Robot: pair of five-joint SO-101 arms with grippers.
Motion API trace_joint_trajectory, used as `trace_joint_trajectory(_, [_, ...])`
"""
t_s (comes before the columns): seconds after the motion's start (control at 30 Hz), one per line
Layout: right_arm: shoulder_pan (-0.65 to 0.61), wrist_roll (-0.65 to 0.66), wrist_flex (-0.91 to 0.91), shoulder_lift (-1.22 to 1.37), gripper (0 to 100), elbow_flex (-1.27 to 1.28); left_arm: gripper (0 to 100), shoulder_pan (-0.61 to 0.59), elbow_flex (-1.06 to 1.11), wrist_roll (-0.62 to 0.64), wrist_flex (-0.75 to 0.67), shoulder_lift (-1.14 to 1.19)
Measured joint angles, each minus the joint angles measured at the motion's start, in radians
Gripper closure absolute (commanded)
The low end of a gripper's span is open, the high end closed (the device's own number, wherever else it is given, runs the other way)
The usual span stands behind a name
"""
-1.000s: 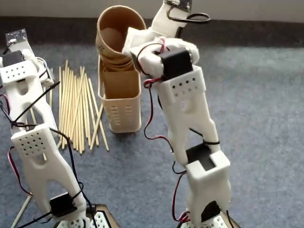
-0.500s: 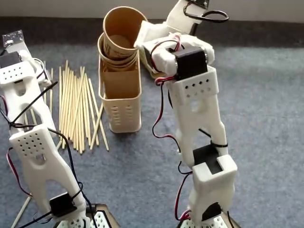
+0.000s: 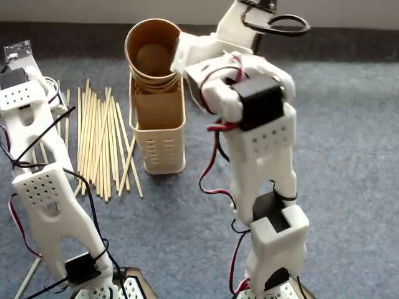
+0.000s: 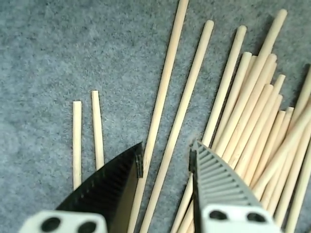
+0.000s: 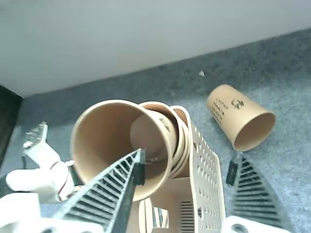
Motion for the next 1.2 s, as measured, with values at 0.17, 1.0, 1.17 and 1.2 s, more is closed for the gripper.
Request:
trace_joint_trajectory(0.17, [0.140,-0.006,0.032,-0.150,72.4,-0.120,84,0.002,0.000,-0.002,0.000,0.000])
trace_joint_trajectory(1.0, [0.324,-0.207,-0.315,0.370,72.4,0.290,83,0.012,0.000,0.000,0.000,0.055])
trace_joint_trajectory(1.17, [0.259,-0.028,-0.250,0.370,72.4,0.290,83,0.031,0.000,0.000,-0.049,0.101])
trace_joint_trajectory(1.2, [0.241,0.025,-0.238,0.370,72.4,0.290,83,0.031,0.000,0.000,-0.058,0.104])
